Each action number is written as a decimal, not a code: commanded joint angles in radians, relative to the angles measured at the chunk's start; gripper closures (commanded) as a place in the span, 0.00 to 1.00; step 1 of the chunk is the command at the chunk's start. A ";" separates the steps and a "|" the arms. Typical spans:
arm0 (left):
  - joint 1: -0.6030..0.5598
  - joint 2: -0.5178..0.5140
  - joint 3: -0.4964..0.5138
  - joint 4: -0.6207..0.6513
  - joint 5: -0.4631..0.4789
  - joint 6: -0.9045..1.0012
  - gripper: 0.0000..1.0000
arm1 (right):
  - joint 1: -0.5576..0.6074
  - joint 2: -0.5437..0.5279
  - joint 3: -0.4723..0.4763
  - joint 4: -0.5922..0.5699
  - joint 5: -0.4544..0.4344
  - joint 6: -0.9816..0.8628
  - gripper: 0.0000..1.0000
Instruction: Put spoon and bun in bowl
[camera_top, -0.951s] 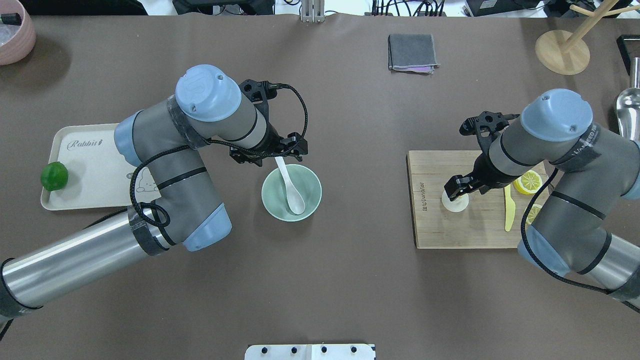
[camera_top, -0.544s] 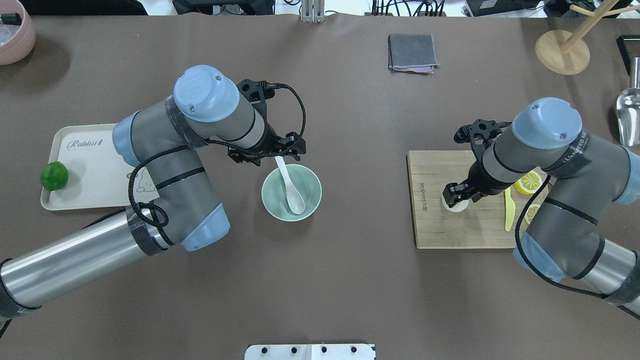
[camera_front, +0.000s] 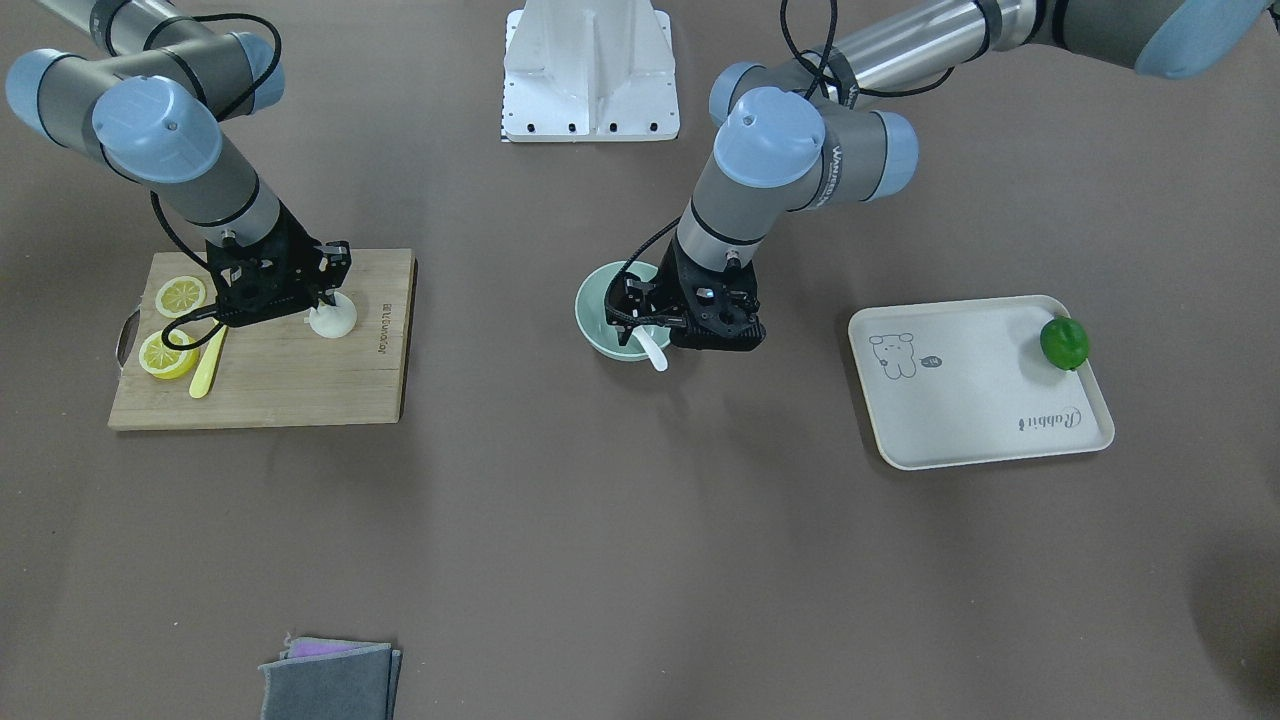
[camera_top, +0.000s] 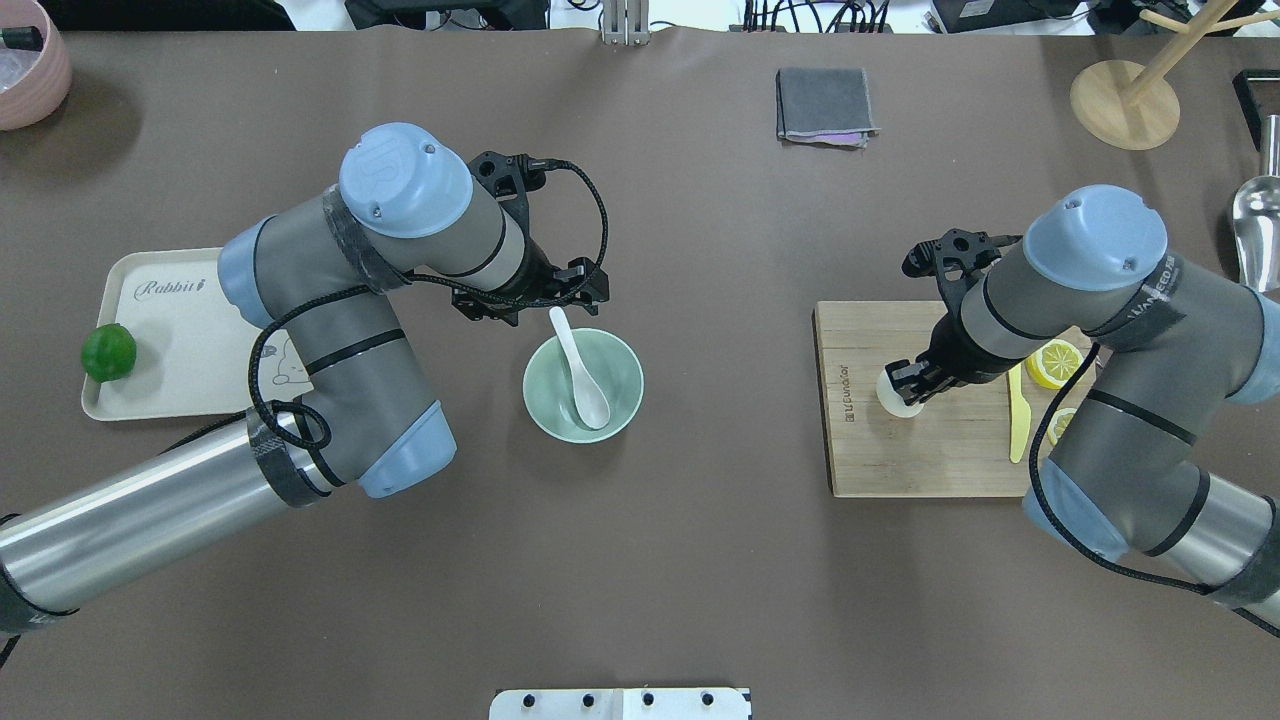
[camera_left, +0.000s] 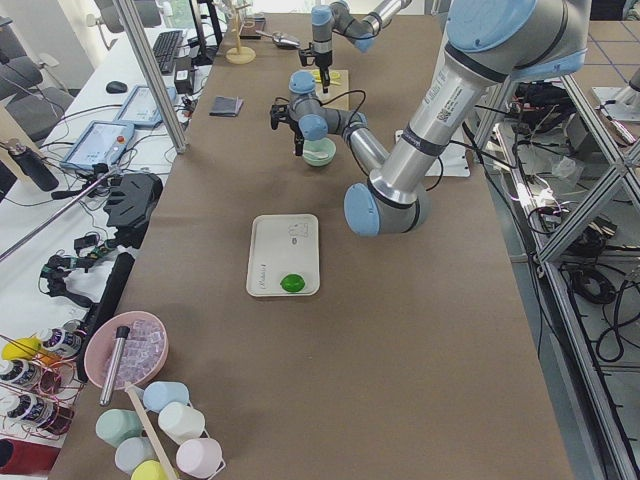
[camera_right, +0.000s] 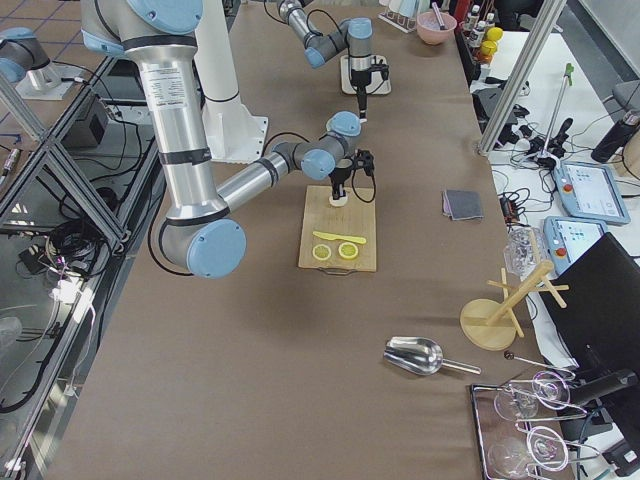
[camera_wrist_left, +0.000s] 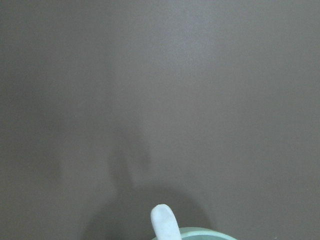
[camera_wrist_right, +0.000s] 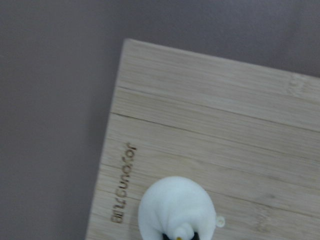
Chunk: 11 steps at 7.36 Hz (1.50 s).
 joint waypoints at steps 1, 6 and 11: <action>-0.050 0.142 -0.144 0.003 -0.013 0.054 0.01 | -0.016 0.142 0.014 -0.011 -0.003 0.175 1.00; -0.211 0.382 -0.228 -0.003 -0.142 0.387 0.01 | -0.241 0.519 -0.208 0.002 -0.264 0.503 1.00; -0.263 0.386 -0.219 0.023 -0.172 0.436 0.01 | -0.181 0.449 -0.170 -0.004 -0.254 0.477 0.00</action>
